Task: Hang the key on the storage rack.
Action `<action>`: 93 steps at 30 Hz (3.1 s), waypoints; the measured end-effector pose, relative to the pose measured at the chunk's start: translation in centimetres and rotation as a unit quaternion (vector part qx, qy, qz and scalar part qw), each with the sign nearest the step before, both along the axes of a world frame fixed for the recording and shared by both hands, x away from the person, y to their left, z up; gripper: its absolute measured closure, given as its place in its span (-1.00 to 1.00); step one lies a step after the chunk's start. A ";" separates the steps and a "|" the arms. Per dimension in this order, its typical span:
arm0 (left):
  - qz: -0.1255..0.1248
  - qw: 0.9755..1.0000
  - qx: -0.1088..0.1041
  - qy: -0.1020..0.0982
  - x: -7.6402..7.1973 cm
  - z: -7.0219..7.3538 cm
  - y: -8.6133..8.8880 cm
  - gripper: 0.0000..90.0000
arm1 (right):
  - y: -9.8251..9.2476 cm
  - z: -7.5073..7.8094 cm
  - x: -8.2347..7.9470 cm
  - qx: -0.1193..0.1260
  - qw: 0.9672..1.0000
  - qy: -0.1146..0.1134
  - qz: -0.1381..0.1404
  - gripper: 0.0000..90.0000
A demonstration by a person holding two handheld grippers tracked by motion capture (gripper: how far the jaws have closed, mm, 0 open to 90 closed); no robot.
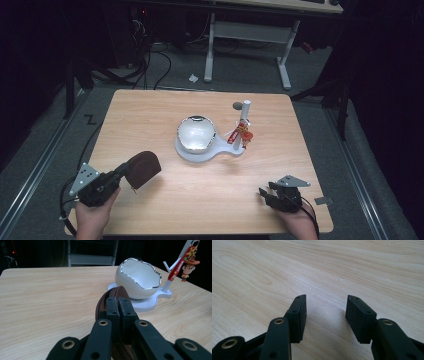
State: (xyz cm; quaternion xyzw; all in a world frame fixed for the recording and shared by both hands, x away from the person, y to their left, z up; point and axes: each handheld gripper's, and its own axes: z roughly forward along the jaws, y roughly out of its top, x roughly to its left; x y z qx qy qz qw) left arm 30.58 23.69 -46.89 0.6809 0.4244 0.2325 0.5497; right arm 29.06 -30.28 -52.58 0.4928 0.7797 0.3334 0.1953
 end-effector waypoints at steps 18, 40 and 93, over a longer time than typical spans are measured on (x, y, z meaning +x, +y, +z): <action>-0.014 1.000 0.007 -0.008 2.4 2.7 -4.7 0.96 | -1.0 0.3 -0.1 0.005 1.000 -0.019 0.005 0.15; -0.025 1.000 0.014 -0.007 6.1 4.9 -8.2 0.96 | -1.1 0.8 -0.2 0.012 0.999 -0.032 0.010 0.16; 0.003 0.996 0.059 0.060 12.0 4.9 -14.1 0.94 | -1.4 0.6 -0.1 0.018 1.000 -0.024 0.009 0.17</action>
